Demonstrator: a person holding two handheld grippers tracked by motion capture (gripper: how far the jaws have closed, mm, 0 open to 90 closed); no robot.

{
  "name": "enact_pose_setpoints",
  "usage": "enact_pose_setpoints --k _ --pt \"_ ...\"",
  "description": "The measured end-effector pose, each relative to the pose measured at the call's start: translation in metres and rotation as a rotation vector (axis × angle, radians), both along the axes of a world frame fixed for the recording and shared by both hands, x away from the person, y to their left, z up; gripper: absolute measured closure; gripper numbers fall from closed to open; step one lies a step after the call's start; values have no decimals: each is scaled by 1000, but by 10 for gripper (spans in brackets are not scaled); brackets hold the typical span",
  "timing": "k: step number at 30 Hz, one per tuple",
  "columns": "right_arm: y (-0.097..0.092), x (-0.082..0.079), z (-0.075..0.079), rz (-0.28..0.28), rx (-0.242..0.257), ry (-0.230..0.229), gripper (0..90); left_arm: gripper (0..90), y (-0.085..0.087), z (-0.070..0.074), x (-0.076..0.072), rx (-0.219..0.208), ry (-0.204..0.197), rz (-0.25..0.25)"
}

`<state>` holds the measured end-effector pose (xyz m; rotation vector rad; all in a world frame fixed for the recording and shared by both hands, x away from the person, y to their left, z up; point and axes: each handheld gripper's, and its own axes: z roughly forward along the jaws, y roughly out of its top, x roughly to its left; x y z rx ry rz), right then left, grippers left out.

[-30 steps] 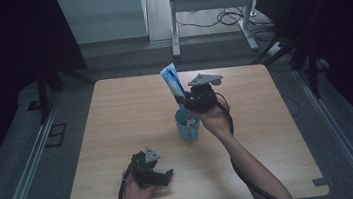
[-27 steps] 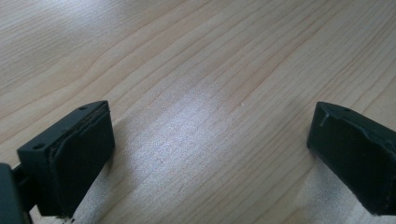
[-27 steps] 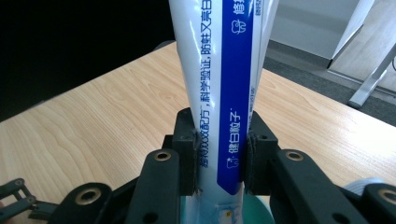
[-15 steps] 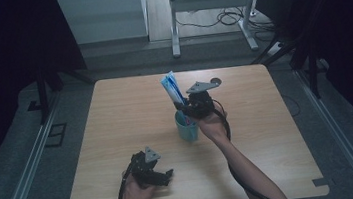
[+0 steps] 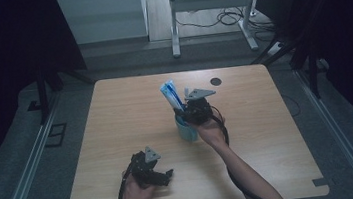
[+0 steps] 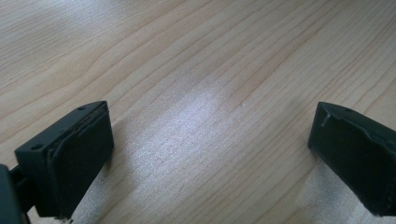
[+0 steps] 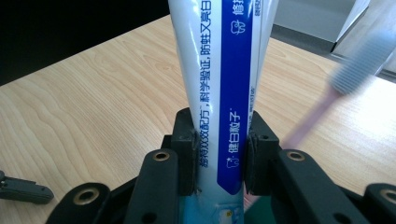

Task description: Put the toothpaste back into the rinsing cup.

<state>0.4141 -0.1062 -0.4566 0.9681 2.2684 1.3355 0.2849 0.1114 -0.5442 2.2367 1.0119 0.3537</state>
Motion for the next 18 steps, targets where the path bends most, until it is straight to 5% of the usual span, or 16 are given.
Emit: enact_pose_setpoints --k 18 --pt "-6 1 -9 -1 -17 31 674 3 0 0 0 0 0 1"
